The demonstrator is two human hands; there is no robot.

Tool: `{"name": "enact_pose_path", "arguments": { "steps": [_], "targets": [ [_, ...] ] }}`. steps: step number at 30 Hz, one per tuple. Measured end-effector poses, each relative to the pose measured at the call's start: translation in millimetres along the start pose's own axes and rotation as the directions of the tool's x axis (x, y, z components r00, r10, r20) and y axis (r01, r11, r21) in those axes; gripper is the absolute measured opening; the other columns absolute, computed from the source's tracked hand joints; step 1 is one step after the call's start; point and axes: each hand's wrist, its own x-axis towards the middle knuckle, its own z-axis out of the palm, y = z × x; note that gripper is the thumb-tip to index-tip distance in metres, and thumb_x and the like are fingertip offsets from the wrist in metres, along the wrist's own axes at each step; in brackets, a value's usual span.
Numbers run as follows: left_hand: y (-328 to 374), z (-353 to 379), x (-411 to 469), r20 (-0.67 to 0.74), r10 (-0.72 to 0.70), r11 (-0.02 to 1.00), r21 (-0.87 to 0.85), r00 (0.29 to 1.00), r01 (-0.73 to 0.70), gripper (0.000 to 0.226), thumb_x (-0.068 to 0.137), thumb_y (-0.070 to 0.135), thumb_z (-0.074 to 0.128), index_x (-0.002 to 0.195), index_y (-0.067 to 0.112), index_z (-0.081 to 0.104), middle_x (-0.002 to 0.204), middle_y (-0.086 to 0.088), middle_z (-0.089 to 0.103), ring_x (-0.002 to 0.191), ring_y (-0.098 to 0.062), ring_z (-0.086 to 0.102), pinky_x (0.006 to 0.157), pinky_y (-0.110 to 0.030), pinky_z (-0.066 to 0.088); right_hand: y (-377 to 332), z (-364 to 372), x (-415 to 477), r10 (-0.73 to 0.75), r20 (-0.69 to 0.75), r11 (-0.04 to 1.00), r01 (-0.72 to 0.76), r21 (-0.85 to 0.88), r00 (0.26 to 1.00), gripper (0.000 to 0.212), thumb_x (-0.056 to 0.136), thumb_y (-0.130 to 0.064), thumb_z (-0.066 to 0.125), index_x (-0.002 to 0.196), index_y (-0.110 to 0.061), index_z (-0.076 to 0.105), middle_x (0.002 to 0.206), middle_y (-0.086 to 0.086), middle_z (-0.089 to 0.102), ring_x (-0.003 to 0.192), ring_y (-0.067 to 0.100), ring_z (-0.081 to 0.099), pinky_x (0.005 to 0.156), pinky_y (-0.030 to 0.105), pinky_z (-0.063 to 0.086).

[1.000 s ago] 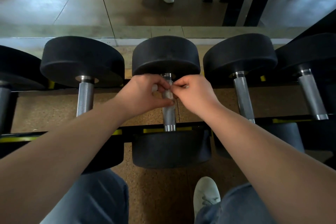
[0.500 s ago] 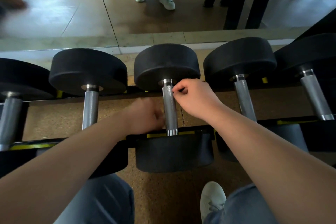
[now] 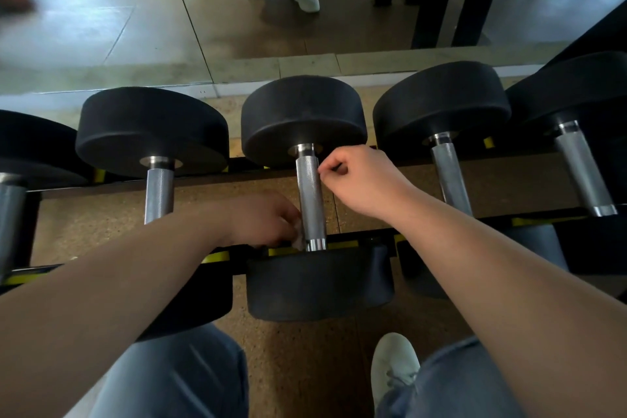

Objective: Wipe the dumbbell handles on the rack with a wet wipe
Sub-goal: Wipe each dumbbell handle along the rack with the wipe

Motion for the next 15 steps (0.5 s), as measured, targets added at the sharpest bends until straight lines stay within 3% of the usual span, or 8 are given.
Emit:
{"name": "enact_pose_path", "arguments": {
  "steps": [2, 4, 7, 9, 11, 13, 15],
  "targets": [
    [-2.3, 2.4, 1.9, 0.058, -0.014, 0.997, -0.075, 0.998, 0.019, 0.024, 0.098, 0.013, 0.059, 0.078, 0.023, 0.068, 0.054, 0.012, 0.055, 0.058, -0.008, 0.049, 0.055, -0.024, 0.038, 0.4, 0.2, 0.4, 0.001, -0.002, 1.0, -0.001, -0.002, 1.0, 0.015, 0.101, -0.032, 0.059, 0.111, -0.034, 0.071, 0.096, -0.019, 0.065, 0.092, -0.002, 0.062, 0.071, 0.015, 0.043],
    [-5.1, 4.2, 12.9, 0.065, -0.039, 0.95, -0.308, 0.997, 0.058, 0.023, 0.099, 0.003, 0.052, 0.092, 0.017, 0.069, 0.06, 0.005, 0.055, 0.055, -0.008, 0.043, 0.051, -0.022, 0.032, -0.3, -1.0, -0.1, 0.004, 0.007, 1.0, -0.004, 0.0, 1.0, 0.017, 0.102, -0.029, 0.059, 0.113, -0.033, 0.071, 0.096, -0.019, 0.065, 0.094, -0.001, 0.062, 0.073, 0.015, 0.043],
    [-13.1, 1.2, 34.6, -0.026, -0.042, 0.79, -0.613, 0.999, 0.017, 0.034, 0.097, -0.006, 0.045, 0.117, 0.011, 0.067, 0.099, -0.013, 0.064, 0.052, -0.006, 0.038, 0.044, -0.018, 0.028, 1.1, -3.8, -1.6, 0.017, 0.027, 1.0, -0.017, -0.003, 1.0, 0.019, 0.103, -0.025, 0.058, 0.113, -0.033, 0.072, 0.094, -0.02, 0.064, 0.098, -0.001, 0.062, 0.08, 0.018, 0.044],
    [-18.5, -0.2, 42.8, -0.03, -0.003, 0.679, -0.734, 1.0, -0.02, 0.039, 0.1, -0.006, 0.043, 0.126, 0.013, 0.064, 0.119, -0.013, 0.058, 0.05, -0.004, 0.035, 0.042, -0.017, 0.026, 3.0, -5.2, -2.6, 0.037, 0.031, 0.999, -0.037, -0.001, 0.999, 0.02, 0.103, -0.024, 0.057, 0.113, -0.034, 0.071, 0.099, -0.019, 0.067, 0.103, 0.001, 0.063, 0.083, 0.019, 0.044],
    [-19.9, 2.7, 39.5, 0.086, 0.035, 0.66, -0.75, 0.996, 0.041, 0.043, 0.101, -0.007, 0.041, 0.129, 0.019, 0.059, 0.113, -0.013, 0.062, 0.05, -0.003, 0.035, 0.041, -0.015, 0.027, 4.6, -6.2, -2.5, 0.058, 0.03, 0.998, -0.058, -0.008, 0.998, 0.021, 0.104, -0.022, 0.055, 0.114, -0.033, 0.071, 0.109, -0.014, 0.07, 0.111, 0.005, 0.063, 0.09, 0.022, 0.047],
    [-21.0, 7.3, 33.7, 0.243, 0.049, 0.746, -0.654, 0.969, 0.127, 0.044, 0.101, -0.006, 0.042, 0.127, 0.025, 0.059, 0.09, -0.005, 0.064, 0.051, -0.003, 0.036, 0.04, -0.013, 0.027, 5.5, -6.8, -2.6, 0.069, 0.035, 0.997, -0.068, -0.023, 0.997, 0.021, 0.104, -0.022, 0.055, 0.114, -0.033, 0.07, 0.117, -0.011, 0.07, 0.117, 0.008, 0.062, 0.1, 0.028, 0.046],
    [-21.7, 8.7, 31.4, 0.34, 0.045, 0.801, -0.574, 0.939, 0.169, 0.043, 0.1, -0.005, 0.044, 0.125, 0.026, 0.061, 0.086, -0.004, 0.057, 0.053, -0.004, 0.035, 0.04, -0.013, 0.027, 6.4, -7.6, -3.2, 0.073, 0.048, 0.997, -0.071, -0.031, 0.996, 0.021, 0.104, -0.022, 0.056, 0.115, -0.033, 0.07, 0.118, -0.01, 0.071, 0.117, 0.008, 0.062, 0.101, 0.029, 0.045]
  ]
}}
